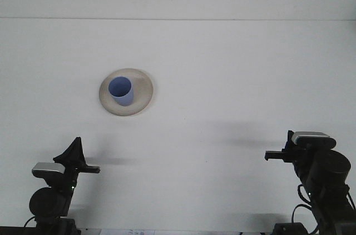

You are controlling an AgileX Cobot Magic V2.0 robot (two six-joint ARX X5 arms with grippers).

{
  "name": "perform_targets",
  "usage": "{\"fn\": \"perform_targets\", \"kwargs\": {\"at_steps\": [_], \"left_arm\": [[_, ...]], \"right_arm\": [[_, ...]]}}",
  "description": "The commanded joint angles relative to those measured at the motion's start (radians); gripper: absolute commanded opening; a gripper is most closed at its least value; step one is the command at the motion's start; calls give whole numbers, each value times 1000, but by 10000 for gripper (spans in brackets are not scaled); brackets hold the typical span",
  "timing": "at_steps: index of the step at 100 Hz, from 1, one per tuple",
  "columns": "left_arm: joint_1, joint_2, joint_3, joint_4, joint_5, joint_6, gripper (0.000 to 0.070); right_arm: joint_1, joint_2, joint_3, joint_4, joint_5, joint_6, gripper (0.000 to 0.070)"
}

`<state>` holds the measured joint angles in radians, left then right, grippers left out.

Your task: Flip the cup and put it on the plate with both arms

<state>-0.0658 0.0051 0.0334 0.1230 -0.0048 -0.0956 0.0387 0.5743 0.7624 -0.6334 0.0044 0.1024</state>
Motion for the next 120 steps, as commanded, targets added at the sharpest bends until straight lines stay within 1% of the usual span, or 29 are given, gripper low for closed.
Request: {"fn": "perform_targets", "kwargs": {"at_steps": [1, 30, 47, 68, 76, 105, 120], "left_arm": [[1, -2, -19, 10, 2, 1, 12], [1, -2, -19, 10, 2, 1, 12], [1, -2, -19, 10, 2, 1, 12], [1, -2, -19, 10, 2, 1, 12], [1, -2, -19, 10, 2, 1, 12], [1, -2, -19, 10, 2, 1, 12], [1, -2, -19, 10, 2, 1, 12]], "right_arm": [[1, 2, 6, 14, 3, 6, 0], [1, 2, 6, 15, 3, 6, 0], [1, -44, -37, 87, 3, 6, 0], [0, -216, -247, 394, 3, 6, 0], [0, -284, -326, 472, 3, 6, 0], [-1, -515, -538, 531, 3, 6, 0], [-1, -573, -615, 557, 3, 6, 0]]}}
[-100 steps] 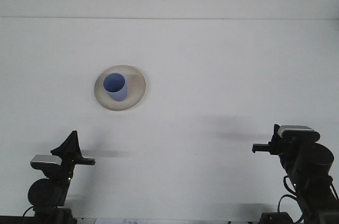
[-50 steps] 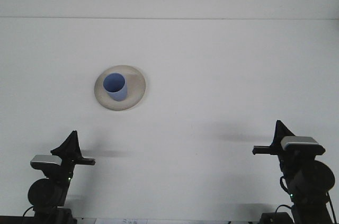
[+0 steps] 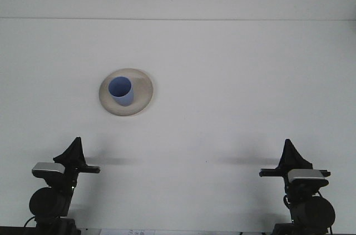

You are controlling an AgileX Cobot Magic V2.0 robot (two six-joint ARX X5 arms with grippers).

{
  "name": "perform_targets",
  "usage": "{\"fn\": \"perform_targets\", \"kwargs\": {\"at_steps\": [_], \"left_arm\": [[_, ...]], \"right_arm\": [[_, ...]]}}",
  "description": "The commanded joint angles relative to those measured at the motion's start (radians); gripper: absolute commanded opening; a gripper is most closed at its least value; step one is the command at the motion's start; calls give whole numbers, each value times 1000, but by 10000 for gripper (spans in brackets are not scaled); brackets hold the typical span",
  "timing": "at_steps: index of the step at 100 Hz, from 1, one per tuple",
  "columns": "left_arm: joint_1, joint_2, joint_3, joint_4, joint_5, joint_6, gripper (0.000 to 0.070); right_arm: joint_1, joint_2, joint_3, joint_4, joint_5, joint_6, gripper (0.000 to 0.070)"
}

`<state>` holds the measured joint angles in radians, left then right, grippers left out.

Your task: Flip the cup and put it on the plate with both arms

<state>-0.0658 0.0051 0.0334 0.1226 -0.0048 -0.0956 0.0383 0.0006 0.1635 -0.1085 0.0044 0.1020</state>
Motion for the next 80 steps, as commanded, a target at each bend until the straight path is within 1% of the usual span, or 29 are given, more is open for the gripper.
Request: {"fn": "perform_targets", "kwargs": {"at_steps": [1, 32, 80], "left_arm": [[1, -2, -19, 10, 2, 1, 12], [1, -2, -19, 9, 2, 1, 12], [1, -2, -19, 9, 2, 1, 12]], "right_arm": [[-1, 1, -20, 37, 4, 6, 0], [0, 1, -139, 238, -4, 6, 0], [0, 1, -151, 221, -4, 6, 0]]}}
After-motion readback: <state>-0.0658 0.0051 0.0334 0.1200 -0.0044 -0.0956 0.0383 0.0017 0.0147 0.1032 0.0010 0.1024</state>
